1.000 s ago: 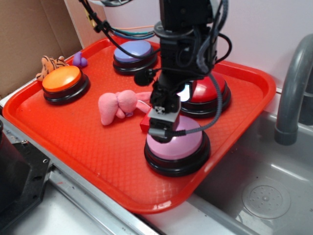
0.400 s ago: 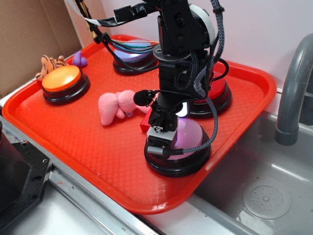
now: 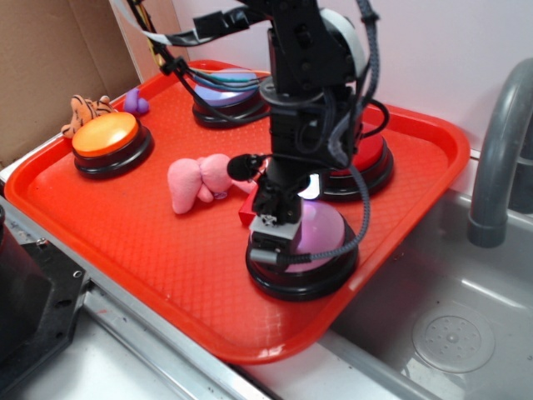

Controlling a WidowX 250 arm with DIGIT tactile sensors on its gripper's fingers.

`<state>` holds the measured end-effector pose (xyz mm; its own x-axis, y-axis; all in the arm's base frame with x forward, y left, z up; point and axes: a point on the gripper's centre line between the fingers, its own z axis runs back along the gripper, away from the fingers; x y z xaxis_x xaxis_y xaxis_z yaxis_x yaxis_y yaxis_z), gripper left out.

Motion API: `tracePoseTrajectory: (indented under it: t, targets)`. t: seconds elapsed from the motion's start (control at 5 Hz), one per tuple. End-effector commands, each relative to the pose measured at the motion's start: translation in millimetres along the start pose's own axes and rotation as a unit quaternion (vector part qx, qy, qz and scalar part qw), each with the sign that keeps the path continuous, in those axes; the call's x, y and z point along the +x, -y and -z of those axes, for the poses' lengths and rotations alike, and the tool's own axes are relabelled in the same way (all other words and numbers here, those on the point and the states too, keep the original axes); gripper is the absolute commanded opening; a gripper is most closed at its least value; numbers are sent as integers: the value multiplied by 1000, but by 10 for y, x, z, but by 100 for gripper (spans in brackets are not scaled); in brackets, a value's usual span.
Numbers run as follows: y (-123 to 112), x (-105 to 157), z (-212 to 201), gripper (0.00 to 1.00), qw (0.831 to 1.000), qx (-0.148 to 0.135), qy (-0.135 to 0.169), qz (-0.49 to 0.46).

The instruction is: Push the pink button.

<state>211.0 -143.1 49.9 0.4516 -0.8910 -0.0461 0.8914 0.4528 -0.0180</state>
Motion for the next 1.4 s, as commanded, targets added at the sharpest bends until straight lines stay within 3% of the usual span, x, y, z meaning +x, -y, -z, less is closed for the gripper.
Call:
tracePoseTrajectory:
  t: [0.0, 0.2, 0.4, 0.8, 1.2]
  targets:
    - [107, -88, -413, 100, 999, 42, 30, -10]
    - [123, -110, -540, 100, 999, 43, 22, -1]
    - [138, -150, -653, 100, 999, 31, 44, 3]
    - [155, -221, -755, 100, 998, 44, 39, -3]
    - [172, -272, -834, 100, 999, 37, 39, -2]
